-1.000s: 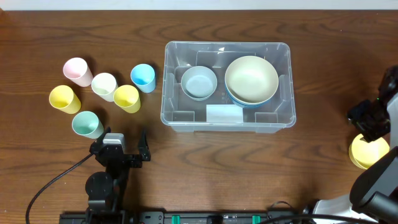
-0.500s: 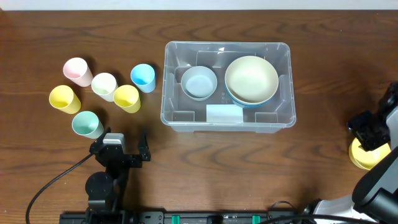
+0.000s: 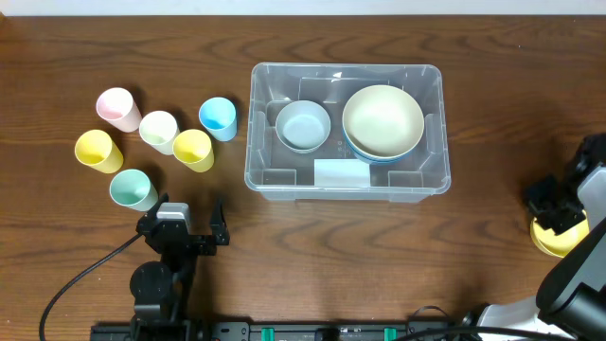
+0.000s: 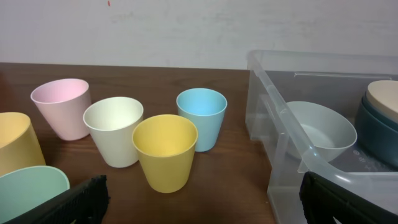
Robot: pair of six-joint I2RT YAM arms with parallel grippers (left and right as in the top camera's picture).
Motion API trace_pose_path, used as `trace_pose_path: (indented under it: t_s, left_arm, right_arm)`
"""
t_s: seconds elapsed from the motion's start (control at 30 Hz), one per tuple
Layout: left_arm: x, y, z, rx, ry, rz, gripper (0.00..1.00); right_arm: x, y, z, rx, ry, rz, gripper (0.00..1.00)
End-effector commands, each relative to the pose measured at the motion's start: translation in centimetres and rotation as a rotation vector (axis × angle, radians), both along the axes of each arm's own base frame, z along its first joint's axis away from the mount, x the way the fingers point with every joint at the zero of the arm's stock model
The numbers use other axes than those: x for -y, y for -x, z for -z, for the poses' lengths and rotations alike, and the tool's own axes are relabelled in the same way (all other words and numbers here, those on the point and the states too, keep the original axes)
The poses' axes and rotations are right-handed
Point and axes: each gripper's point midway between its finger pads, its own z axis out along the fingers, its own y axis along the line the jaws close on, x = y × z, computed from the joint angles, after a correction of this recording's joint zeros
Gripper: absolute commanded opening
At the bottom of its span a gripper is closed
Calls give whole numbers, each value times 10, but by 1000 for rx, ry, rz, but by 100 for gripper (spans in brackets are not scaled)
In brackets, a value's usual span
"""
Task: Pack container
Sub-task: 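Move the right gripper to the yellow bowl and grasp its rim, then lift the yellow bowl and carry it over the white bowl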
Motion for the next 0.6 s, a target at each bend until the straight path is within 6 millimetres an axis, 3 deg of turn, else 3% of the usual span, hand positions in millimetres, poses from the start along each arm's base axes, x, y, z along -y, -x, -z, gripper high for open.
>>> trace_pose_path:
  t_s: [0.0,0.07,0.1,0.3,0.43,0.57]
  left_arm:
    - [-1,0,15,-32,-11,-6,98]
    - [-1,0,15,-32,-11,-6,98]
    - [-1,0,15,-32,-11,-6,98]
    - [-1,0,15,-32,-11,-6,98]
    - [-1,0,15,-32,-11,-6,98]
    - [-1,0,15,-32,-11,-6,98]
  right_arm:
    - [-1,9,6,-15,3,5,18]
    - [-1,9,7,-15,3,5,4]
    - [-1,9,7,-13,4,4,1]
    - [-5,-9,6,68,-34,-9,1]
    - [-14,-43,-9,217,-107,-85,1]
    - [-25,-86,-50,389,-158,-205,1]
